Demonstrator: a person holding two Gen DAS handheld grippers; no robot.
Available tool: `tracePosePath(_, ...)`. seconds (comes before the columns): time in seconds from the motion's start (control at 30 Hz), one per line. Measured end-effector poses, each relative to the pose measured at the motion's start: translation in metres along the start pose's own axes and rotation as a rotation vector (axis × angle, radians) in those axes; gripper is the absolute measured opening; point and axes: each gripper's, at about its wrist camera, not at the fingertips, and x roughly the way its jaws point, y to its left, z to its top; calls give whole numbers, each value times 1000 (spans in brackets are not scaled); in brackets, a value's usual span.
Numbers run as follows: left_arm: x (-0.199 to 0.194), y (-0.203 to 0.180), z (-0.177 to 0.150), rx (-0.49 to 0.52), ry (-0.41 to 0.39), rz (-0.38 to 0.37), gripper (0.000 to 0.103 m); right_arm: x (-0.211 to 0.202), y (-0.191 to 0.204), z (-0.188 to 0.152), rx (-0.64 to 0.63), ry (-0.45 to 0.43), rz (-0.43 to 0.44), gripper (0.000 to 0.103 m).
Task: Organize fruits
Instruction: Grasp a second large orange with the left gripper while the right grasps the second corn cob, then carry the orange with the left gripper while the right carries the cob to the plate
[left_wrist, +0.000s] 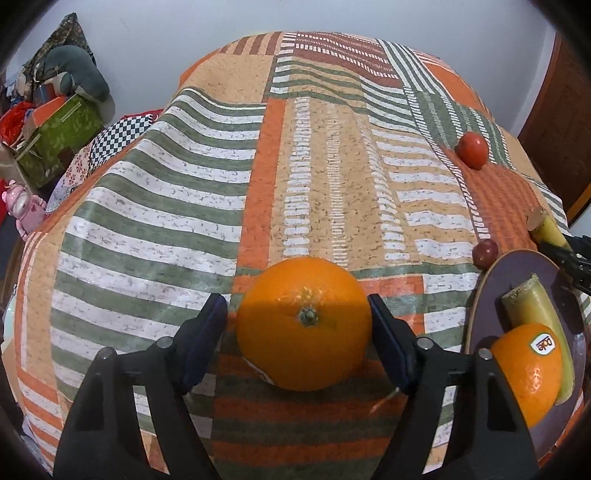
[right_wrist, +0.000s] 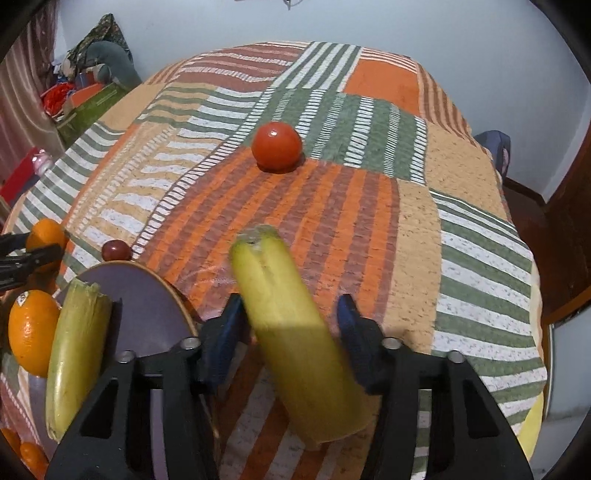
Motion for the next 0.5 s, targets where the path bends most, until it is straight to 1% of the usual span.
tracePosePath(0.07, -1, -2, 0, 8, -6, -9, 66, 0, 1, -1, -11, -7, -5, 44)
tracePosePath(0.13, -1, -5, 1, 16, -10, -1, 66, -1, 1, -1, -12, -13, -8, 42)
tracePosePath(0.3, -2, -6, 1, 20, -9, 4, 66, -5, 2, -1, -11, -21, -6, 35)
tracePosePath(0.5, -12, -8, -1, 27, -18, 9, 65, -18, 1, -1, -12, -42, -12, 33)
